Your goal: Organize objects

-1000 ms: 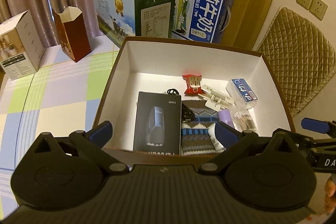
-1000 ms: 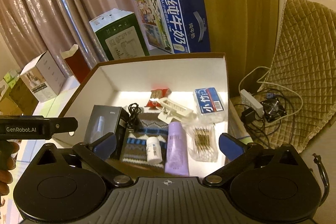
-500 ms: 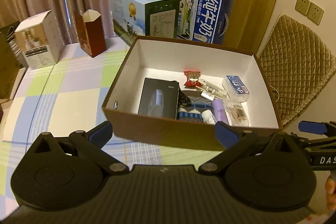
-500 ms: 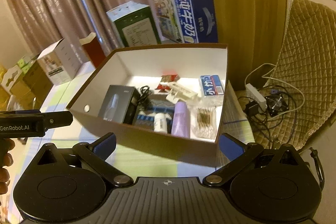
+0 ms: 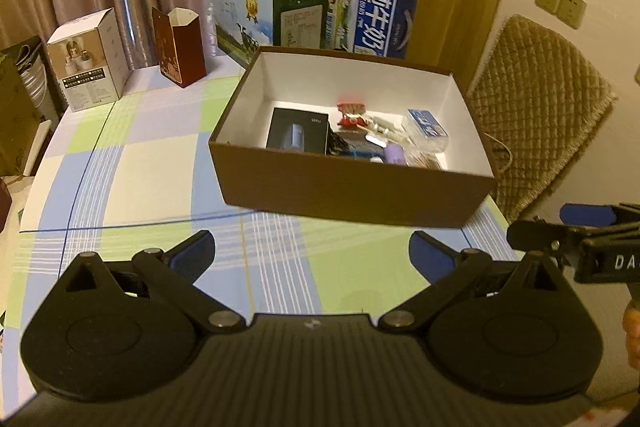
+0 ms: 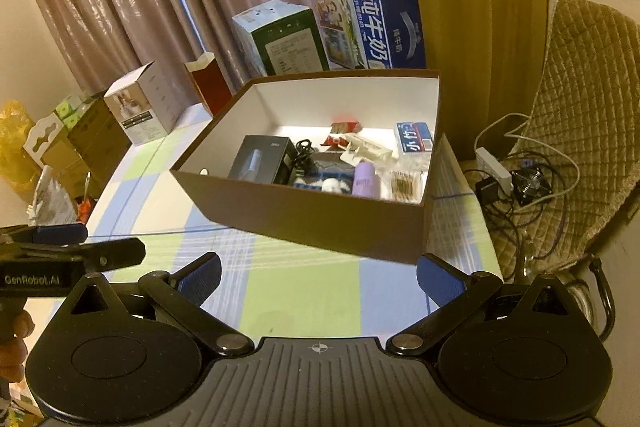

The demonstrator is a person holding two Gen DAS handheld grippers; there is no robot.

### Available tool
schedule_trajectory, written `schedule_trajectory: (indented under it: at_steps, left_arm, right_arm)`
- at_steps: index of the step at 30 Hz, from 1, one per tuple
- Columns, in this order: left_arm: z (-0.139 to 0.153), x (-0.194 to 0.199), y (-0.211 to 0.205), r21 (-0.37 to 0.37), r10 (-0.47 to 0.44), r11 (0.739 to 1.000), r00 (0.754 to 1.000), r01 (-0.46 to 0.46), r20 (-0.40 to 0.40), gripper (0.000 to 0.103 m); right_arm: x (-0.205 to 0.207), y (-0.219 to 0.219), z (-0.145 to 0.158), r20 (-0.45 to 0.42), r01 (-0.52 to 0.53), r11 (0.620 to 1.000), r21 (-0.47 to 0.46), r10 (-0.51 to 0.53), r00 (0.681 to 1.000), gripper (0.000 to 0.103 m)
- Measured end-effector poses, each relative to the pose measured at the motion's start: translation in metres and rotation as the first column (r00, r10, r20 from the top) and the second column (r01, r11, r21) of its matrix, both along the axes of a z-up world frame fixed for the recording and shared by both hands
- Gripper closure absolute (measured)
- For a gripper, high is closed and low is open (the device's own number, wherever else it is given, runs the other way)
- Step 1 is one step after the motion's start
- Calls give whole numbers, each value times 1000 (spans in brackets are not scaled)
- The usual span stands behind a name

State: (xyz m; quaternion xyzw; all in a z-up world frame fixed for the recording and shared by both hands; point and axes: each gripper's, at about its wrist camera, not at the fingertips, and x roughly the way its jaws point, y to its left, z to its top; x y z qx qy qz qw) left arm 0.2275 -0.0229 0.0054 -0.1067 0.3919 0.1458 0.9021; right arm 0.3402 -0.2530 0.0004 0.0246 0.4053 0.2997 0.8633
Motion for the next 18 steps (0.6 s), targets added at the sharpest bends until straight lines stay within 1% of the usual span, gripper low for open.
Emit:
schedule_trajectory:
  at_steps: [11,18]
  left_arm:
    - [0,-58,8,3,-53,999,998,53,-16,1]
    - [-1,-86,7,-2,-82,997,997,82,-14,1]
  right_arm:
    - [-65,11,5,2,35,999,-35,-35,999,2]
    - [-94,14,4,1,62,997,-46,-62,998,2]
